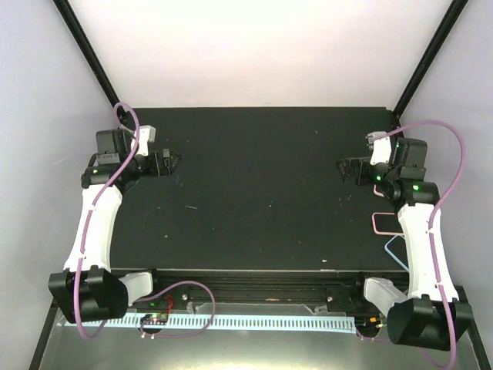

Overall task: Take the phone out of the phone case
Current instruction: Pick up the phone at the center of the board.

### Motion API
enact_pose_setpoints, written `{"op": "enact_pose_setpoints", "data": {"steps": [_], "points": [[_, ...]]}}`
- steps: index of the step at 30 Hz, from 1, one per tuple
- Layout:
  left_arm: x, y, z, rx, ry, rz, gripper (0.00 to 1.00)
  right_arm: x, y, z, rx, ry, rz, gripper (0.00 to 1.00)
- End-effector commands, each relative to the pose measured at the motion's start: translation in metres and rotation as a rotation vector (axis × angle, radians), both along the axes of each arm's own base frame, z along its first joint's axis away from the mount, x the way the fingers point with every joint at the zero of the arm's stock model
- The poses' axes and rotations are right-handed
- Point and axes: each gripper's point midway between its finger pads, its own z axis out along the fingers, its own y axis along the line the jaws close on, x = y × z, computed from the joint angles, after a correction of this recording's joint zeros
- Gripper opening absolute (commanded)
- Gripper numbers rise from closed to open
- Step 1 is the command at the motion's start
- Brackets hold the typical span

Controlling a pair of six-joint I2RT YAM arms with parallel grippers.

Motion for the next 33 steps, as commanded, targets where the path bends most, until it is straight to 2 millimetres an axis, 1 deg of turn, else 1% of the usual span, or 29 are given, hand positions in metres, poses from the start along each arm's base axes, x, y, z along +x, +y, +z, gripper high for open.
{"op": "enact_pose_setpoints", "data": {"steps": [1, 4, 6, 9, 13, 16, 18, 21, 24, 28, 30, 33], "points": [[-0.003, 0.004, 0.007, 0.058, -0.059, 0.033, 0.99, -0.005, 0.001, 0.002, 0.009, -0.019, -0.036, 1.0], [-0.008, -0.002, 0.007, 0.071, -0.07, 0.012, 0.99, -0.01, 0.007, 0.001, 0.033, -0.018, -0.017, 1.0], [-0.009, -0.004, 0.006, 0.087, -0.081, 0.002, 0.99, -0.01, 0.007, 0.001, 0.037, -0.026, -0.024, 1.0], [-0.011, -0.007, 0.007, 0.106, -0.094, -0.012, 0.99, -0.007, -0.001, 0.0, 0.004, -0.032, -0.061, 1.0], [-0.012, -0.009, 0.004, 0.124, -0.09, -0.029, 0.99, 0.0, -0.015, -0.005, -0.049, -0.026, -0.122, 1.0], [-0.011, -0.011, 0.004, 0.13, -0.089, -0.043, 0.99, 0.006, -0.029, -0.013, -0.115, -0.011, -0.149, 1.0], [-0.01, -0.013, 0.003, 0.131, -0.086, -0.055, 0.99, 0.011, -0.041, -0.025, -0.171, 0.008, -0.176, 1.0], [-0.007, -0.014, 0.005, 0.135, -0.088, -0.068, 0.99, 0.018, -0.058, -0.043, -0.203, 0.056, -0.218, 1.0], [-0.003, -0.016, 0.006, 0.134, -0.083, -0.082, 0.99, 0.023, -0.08, -0.057, -0.183, 0.097, -0.272, 1.0], [0.003, -0.019, 0.01, 0.123, -0.079, -0.093, 0.99, 0.03, -0.104, -0.07, -0.146, 0.127, -0.323, 1.0], [0.004, -0.021, 0.011, 0.114, -0.08, -0.097, 0.99, 0.035, -0.117, -0.081, -0.137, 0.163, -0.357, 1.0], [0.004, -0.025, 0.012, 0.103, -0.079, -0.112, 0.99, 0.04, -0.138, -0.09, -0.073, 0.202, -0.425, 0.99]]}}
